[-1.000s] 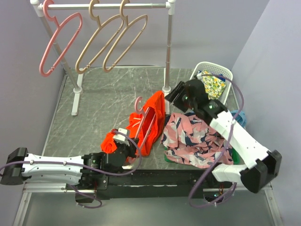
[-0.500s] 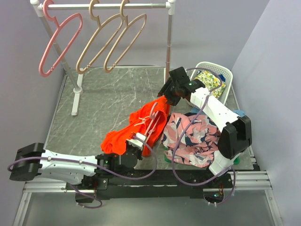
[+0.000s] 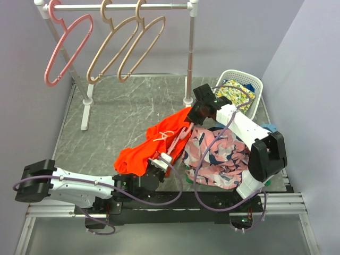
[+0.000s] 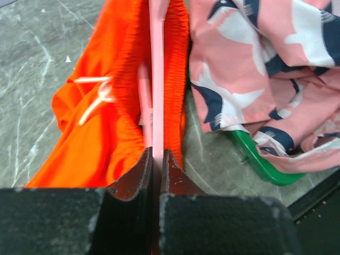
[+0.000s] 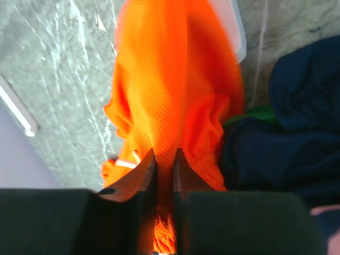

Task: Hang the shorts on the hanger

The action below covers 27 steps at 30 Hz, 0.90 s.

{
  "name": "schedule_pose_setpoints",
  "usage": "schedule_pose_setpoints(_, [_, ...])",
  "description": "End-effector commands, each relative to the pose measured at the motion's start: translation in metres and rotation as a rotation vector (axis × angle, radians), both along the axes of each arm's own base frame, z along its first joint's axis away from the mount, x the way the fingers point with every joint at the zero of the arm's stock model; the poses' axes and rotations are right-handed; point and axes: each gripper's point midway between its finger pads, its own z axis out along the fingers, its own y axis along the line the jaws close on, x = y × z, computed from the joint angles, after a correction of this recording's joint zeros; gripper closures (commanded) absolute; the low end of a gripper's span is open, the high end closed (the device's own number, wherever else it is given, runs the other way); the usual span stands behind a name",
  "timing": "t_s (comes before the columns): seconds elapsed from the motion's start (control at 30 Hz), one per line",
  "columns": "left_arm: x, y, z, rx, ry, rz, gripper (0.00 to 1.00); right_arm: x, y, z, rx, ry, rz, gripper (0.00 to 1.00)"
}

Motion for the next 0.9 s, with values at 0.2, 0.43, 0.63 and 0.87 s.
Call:
schedule_pose_setpoints(0.2, [-0.024,-0.033,0.06,-0.236,0.139,-0.13,0.11,-0.005,0.001,-0.002,0.016,-0.058,0.06,1.0])
schedule_pose_setpoints(0.43, [-0.037,0.012,0.116,-0.489,0.344,-0.075,0.06,-0.002,-0.002,0.026,-0.042,-0.153,0.183,1.0])
schedule_pose_setpoints(0.63, [-0.013,0.027,0.053,-0.407,0.641,0.122,0.28,-0.01,-0.023,0.047,-0.136,-0.211,0.207,1.0])
schedule_pose_setpoints(0.87, [-0.009,-0.003,-0.016,-0.236,0.752,0.18,0.43,-0.016,-0.031,0.048,-0.147,-0.245,0.192,1.0])
